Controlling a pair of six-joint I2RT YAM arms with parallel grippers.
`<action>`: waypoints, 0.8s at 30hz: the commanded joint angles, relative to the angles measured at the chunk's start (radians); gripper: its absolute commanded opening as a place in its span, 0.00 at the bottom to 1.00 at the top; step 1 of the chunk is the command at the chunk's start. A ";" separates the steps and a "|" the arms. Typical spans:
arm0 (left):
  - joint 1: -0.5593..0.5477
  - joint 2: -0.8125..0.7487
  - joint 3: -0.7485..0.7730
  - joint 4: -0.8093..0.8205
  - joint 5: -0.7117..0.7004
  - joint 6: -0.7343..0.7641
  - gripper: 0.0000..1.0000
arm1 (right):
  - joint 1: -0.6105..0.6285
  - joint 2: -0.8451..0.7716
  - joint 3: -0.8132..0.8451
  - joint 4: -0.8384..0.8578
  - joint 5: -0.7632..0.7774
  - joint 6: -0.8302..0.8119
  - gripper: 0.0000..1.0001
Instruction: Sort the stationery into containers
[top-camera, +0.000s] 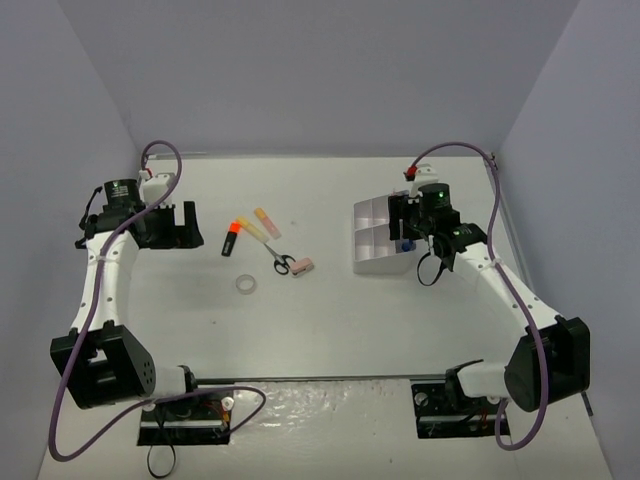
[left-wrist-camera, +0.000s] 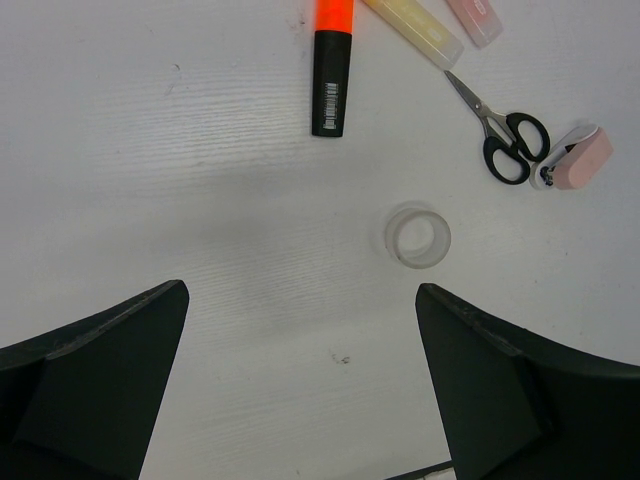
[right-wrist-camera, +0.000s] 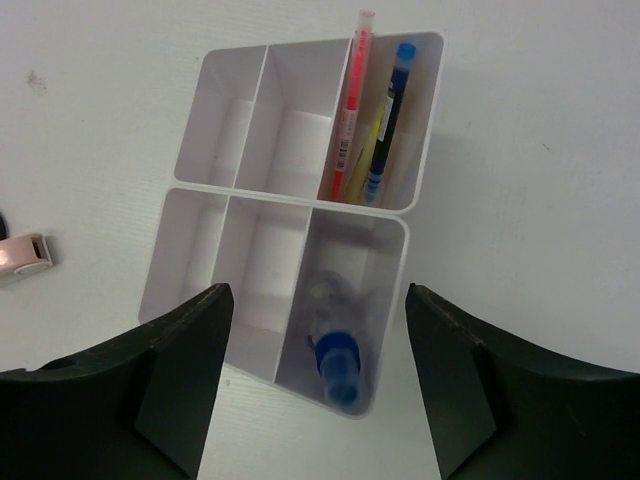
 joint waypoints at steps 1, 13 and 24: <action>0.010 -0.043 0.015 0.035 0.012 0.010 0.97 | -0.008 -0.055 0.032 0.067 0.016 -0.019 0.71; 0.016 -0.049 0.016 0.034 0.014 0.008 0.97 | 0.186 0.108 0.334 -0.129 -0.273 -0.317 0.71; 0.037 -0.084 -0.005 0.049 0.025 0.003 0.97 | 0.441 0.568 0.581 -0.332 -0.249 -0.672 0.95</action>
